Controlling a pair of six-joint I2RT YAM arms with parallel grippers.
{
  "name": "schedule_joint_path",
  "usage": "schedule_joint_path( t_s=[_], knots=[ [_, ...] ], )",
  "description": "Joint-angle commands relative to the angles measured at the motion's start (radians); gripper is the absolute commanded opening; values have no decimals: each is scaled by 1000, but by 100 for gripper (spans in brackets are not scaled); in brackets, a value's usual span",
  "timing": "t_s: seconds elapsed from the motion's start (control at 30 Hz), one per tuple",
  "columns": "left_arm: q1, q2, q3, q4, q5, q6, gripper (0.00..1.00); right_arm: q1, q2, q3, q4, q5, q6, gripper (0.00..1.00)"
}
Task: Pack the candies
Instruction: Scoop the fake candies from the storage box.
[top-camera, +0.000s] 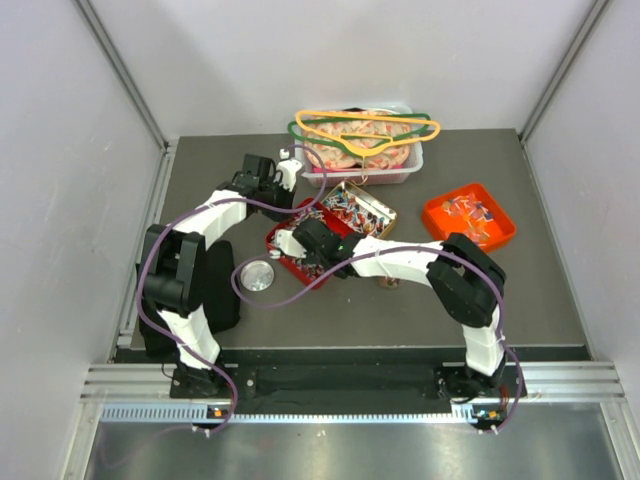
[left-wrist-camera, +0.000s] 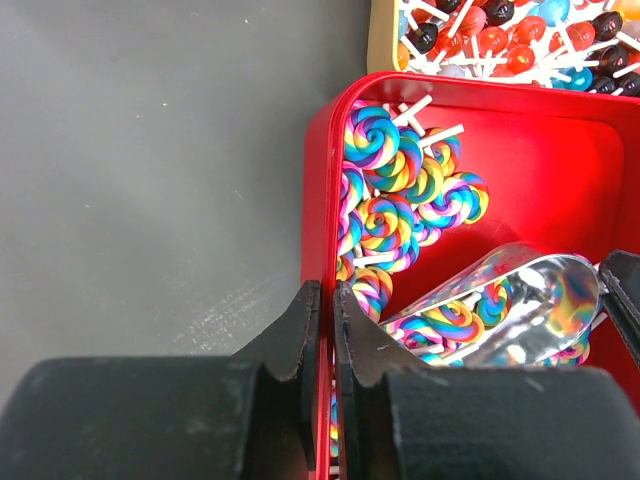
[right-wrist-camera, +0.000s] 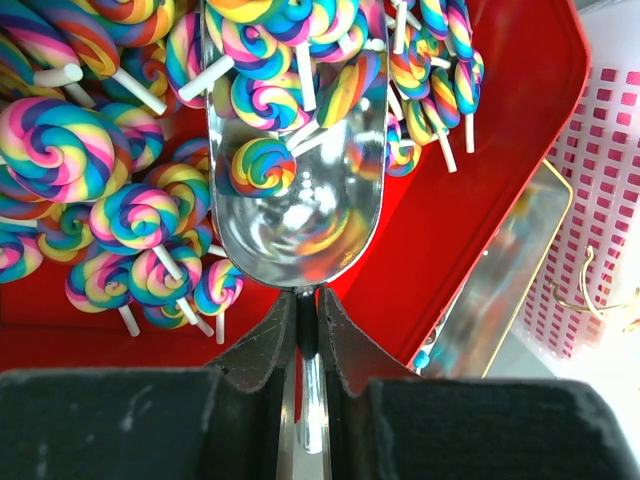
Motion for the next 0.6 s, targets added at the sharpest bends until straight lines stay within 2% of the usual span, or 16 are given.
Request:
schedule_joint_path(
  t_s=[0.0,0.23,0.57],
  knots=[
    [-2,-65,24,52,38,-22,0,-16,-58,-21,69,-23,35,0],
    [-2,-64,22,55,49,-35,0,-44,-46,-34,88,-83,109,0],
    [-2,-64,29,54,52,-38,0,-46,29,1,64,-114,113,0]
  ],
)
